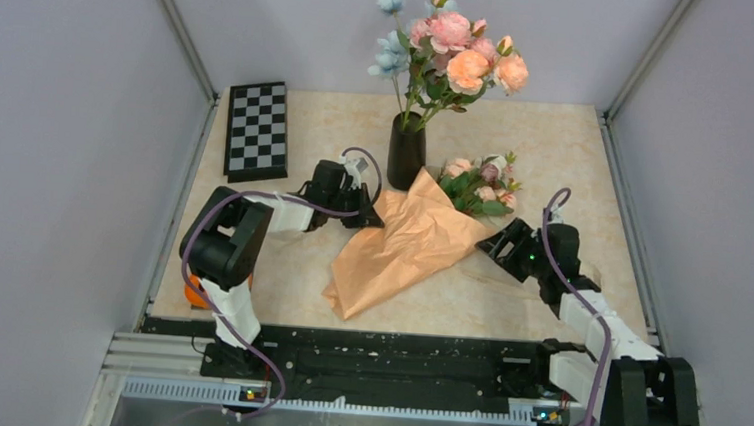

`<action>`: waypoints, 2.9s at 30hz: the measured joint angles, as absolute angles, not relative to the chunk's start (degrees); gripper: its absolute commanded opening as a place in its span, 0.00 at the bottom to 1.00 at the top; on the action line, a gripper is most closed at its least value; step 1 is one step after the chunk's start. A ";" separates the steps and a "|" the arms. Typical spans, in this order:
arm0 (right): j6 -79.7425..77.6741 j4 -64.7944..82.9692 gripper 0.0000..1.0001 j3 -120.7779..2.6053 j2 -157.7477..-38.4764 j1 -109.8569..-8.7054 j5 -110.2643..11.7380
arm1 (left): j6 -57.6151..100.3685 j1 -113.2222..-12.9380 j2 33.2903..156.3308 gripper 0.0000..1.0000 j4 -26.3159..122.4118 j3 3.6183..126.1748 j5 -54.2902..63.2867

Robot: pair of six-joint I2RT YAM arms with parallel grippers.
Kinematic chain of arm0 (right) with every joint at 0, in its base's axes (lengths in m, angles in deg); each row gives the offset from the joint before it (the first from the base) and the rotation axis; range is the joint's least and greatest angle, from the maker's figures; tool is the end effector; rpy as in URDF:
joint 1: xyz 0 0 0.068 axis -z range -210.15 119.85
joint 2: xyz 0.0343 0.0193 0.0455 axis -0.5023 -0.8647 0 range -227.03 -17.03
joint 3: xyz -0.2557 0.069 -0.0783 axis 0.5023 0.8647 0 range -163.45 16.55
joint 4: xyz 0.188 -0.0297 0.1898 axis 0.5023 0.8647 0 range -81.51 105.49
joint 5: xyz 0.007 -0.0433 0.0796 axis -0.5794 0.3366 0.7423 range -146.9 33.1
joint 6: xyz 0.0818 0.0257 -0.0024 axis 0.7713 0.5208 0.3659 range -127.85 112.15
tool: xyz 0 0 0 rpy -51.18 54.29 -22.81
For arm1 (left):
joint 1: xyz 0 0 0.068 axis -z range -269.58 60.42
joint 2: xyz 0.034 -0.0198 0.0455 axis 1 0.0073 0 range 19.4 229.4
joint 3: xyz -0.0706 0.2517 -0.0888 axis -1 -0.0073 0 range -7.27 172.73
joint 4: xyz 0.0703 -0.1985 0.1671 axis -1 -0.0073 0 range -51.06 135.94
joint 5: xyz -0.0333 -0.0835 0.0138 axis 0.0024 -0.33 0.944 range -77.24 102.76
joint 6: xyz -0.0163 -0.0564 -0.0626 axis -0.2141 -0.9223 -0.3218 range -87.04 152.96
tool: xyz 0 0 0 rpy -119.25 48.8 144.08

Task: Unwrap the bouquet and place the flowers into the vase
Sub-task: Unfold the wrapping paper at the center of the board.

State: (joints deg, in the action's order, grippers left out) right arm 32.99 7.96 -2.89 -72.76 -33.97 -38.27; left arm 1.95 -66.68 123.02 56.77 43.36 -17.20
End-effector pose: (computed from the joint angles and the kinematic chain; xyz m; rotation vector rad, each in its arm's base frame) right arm 0.2247 0.0391 0.1481 0.5380 2.2059 0.7837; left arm 0.3414 -0.1852 0.1139 0.1152 2.4284 -1.0612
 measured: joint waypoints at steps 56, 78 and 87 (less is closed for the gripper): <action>45.97 -16.13 0.47 -10.74 -104.25 -47.41 -49.59 | 4.68 -69.11 80.46 0.29 33.43 25.06 -8.58; 31.42 9.57 0.69 -13.47 -81.78 -47.34 -63.93 | 9.01 -57.66 77.77 0.03 41.69 23.88 -22.14; 28.03 20.98 0.73 -15.57 -66.53 -47.26 -71.49 | 13.45 -43.43 81.69 0.13 39.40 24.93 -19.58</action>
State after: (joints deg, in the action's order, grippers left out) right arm 28.03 20.98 -15.57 -66.53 -47.26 -71.49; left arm 13.45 -43.43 81.69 39.40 24.93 -19.58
